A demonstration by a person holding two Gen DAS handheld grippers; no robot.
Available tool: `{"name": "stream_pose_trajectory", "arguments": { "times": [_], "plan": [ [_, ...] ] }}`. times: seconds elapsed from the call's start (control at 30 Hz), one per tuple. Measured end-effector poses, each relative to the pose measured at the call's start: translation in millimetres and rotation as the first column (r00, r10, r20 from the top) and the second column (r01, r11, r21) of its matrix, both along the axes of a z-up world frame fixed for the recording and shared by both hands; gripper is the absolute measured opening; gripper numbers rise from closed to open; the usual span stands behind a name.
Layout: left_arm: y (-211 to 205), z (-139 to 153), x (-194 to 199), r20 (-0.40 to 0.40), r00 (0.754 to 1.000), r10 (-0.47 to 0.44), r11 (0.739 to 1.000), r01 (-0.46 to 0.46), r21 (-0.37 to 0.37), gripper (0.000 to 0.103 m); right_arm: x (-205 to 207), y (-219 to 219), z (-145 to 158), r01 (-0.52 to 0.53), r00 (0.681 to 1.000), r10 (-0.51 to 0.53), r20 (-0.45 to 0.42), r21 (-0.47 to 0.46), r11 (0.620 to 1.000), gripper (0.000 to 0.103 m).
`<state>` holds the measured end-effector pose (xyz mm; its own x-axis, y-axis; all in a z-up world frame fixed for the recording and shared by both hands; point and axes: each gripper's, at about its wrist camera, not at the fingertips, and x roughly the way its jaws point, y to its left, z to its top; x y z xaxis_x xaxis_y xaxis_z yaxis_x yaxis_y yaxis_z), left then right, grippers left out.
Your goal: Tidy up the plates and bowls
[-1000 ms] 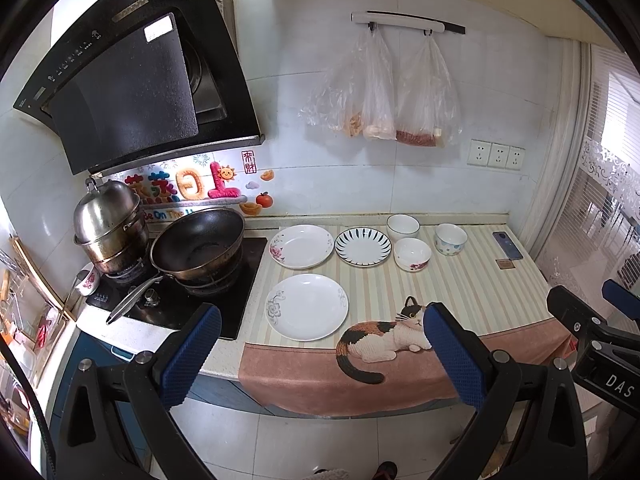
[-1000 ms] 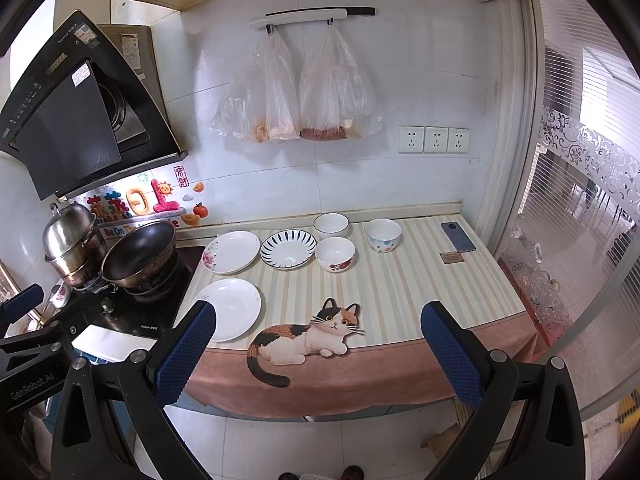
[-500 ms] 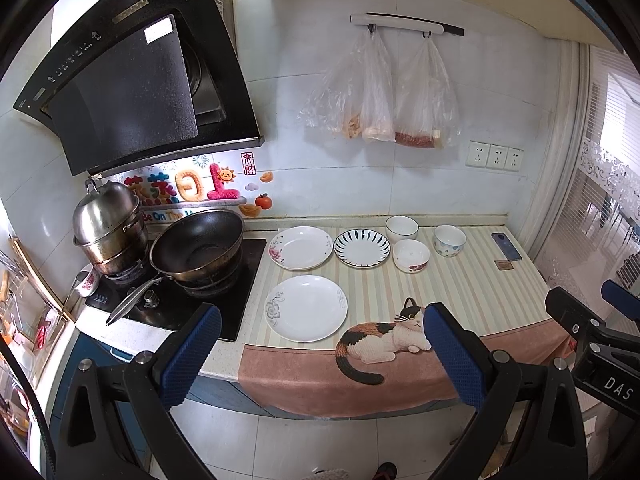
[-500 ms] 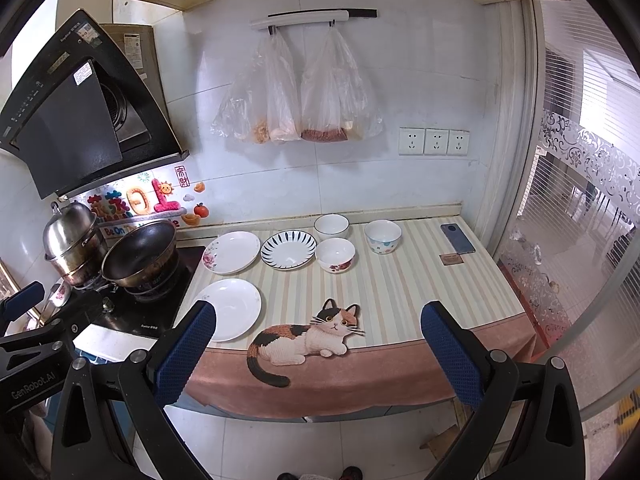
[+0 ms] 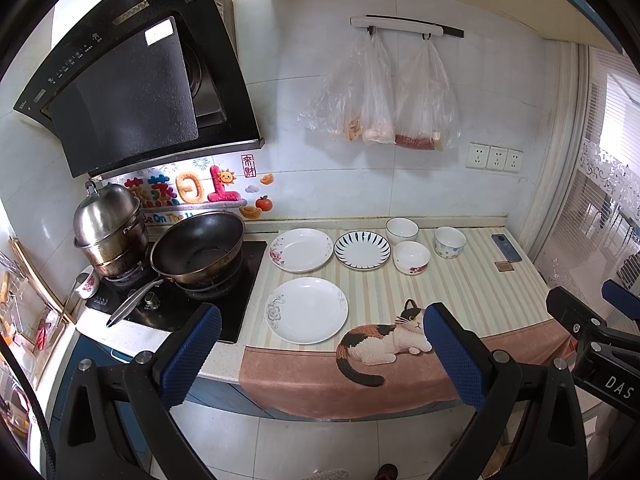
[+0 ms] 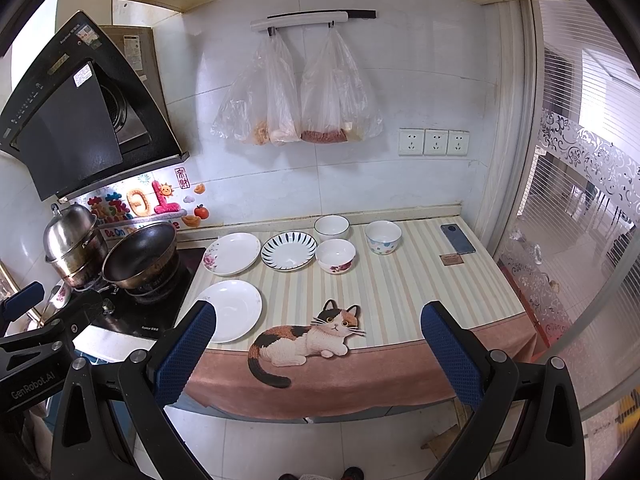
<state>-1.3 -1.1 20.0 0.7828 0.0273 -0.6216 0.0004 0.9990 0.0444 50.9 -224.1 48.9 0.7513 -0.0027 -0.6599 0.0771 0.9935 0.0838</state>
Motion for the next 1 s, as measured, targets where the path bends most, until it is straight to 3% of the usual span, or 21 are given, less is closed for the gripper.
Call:
{"name": "stream_pose_trajectory", "arguments": {
  "times": [0.43,0.6,0.73,1.0],
  "plan": [
    [2.3,-0.5,5.7,-0.005,1.0,-0.003,1.0,0.003,0.001,0.103,4.3,1.3,6.5,0.003,1.0,-0.003,-0.004,0.003,1.0,0.103],
    [24.9,-20.3,29.8,-0.02,1.0,0.024,1.0,-0.025,-0.016,0.103,16.9,6.9,-5.3,0.003,1.0,-0.004,0.008,0.036,0.999,0.103],
    [50.8,-54.8,57.6,-0.047,0.997,0.055,0.998,-0.055,0.003,0.103,45.7,15.1,-39.3,-0.036,0.997,0.043,-0.064,0.107,0.994,0.103],
    [106.0,-144.4,149.7,-0.261,0.959,0.108,0.991,-0.125,-0.047,0.103,124.3,39.0,-144.1,-0.067,0.962,0.124,-0.243,0.23,0.971,0.103]
  ]
}}
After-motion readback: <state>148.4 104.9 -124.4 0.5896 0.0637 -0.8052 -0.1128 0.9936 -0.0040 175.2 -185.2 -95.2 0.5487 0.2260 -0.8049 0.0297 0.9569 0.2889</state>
